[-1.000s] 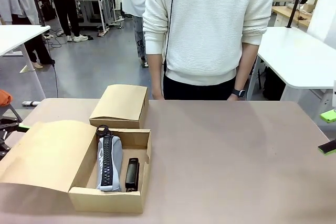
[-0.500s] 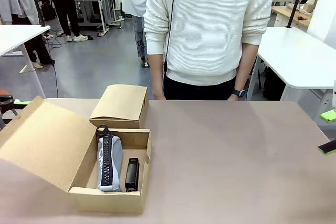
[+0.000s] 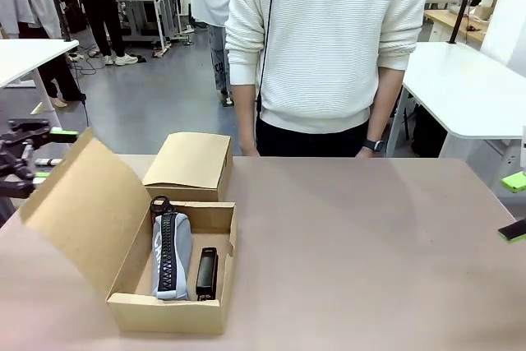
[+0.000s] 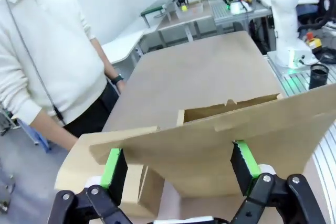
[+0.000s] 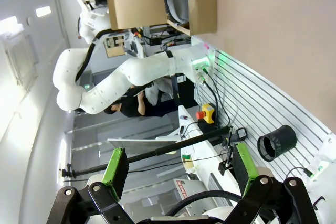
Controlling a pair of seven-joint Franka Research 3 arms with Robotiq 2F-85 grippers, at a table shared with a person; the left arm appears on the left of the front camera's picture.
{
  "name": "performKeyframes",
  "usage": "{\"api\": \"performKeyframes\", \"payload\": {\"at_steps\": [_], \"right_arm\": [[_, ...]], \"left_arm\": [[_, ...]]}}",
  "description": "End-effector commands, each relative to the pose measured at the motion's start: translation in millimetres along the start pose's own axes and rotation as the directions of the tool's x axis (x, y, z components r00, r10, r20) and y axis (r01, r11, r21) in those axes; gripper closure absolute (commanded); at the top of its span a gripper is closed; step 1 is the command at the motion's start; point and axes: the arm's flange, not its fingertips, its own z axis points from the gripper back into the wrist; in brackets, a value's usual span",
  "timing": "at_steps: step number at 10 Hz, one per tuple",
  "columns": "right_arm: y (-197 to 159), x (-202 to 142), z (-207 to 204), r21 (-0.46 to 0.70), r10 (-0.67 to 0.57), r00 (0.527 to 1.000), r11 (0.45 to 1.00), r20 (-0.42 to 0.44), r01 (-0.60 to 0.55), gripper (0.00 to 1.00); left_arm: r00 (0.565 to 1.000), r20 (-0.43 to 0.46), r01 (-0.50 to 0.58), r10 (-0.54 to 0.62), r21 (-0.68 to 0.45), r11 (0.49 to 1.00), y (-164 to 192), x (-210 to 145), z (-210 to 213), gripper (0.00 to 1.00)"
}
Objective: Place items inside the box.
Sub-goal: Close the lid of the Mailer Box closest to the robot.
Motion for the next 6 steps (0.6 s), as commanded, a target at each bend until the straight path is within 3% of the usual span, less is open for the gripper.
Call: {"api": "performKeyframes", "payload": {"at_steps": [1, 3, 6], "right_arm": [[6, 0, 2, 0.015, -0.016, 1.000, 1.000, 0.004, 0.016, 0.00], [6, 0, 2, 0.015, -0.016, 1.000, 1.000, 0.004, 0.016, 0.00], [6, 0, 2, 0.015, -0.016, 1.000, 1.000, 0.004, 0.016, 0.00]], "left_arm": [[0.995, -0.093, -0.038, 0.034, -0.035, 0.999, -58, -3, -81, 0.00], [0.993, -0.090, -0.087, 0.077, -0.110, 0.990, -78, -4, -119, 0.00], [0.976, -0.200, -0.144, 0.088, -0.286, 0.947, -125, -24, -161, 0.00]]}}
